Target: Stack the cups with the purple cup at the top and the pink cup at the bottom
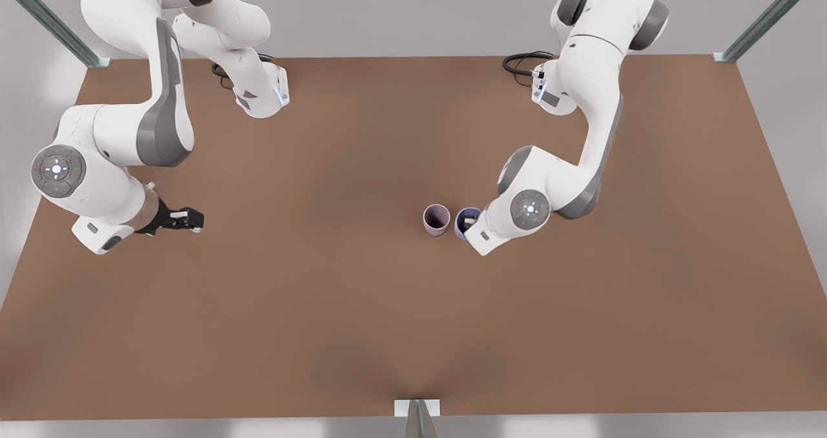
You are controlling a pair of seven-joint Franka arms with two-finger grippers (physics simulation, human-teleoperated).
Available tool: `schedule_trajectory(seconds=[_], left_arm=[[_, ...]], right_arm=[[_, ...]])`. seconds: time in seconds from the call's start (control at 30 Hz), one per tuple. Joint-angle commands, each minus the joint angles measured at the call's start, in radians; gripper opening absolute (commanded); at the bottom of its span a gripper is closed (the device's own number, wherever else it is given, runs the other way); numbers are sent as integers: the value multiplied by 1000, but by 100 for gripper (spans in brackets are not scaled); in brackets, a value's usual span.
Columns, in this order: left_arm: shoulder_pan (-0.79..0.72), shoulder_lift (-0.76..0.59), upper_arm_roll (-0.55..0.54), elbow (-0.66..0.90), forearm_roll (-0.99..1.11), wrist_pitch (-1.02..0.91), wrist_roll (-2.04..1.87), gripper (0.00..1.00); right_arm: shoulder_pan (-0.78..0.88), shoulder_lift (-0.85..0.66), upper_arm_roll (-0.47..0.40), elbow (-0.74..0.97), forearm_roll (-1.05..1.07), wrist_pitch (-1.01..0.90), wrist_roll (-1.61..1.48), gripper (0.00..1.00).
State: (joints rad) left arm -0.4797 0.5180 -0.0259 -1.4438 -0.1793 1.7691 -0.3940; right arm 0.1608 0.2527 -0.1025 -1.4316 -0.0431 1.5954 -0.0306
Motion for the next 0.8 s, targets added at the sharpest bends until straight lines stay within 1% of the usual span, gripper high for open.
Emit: schedule_trajectory(seconds=[0.0, 0.3, 0.43, 0.53, 0.77], left_arm=[[-19, 2, 0, 5, -17, -31, -516, 21], [-80, 4, 0, 25, -58, -16, -579, 21], [-103, 17, 0, 25, -80, 36, -577, 21], [-103, 25, 1, 20, -74, 75, -572, 21], [-103, 28, 3, -15, -65, 73, -562, 21]], right_arm=[[0, -1, 0, 0, 0, -2, -74, 100], [0, -3, 0, 3, 2, -14, -75, 100], [-1, -1, 0, 3, 3, -15, -75, 100], [-1, -1, 0, 3, 2, -14, -75, 100], [-1, -1, -11, 3, 5, -14, -83, 100]])
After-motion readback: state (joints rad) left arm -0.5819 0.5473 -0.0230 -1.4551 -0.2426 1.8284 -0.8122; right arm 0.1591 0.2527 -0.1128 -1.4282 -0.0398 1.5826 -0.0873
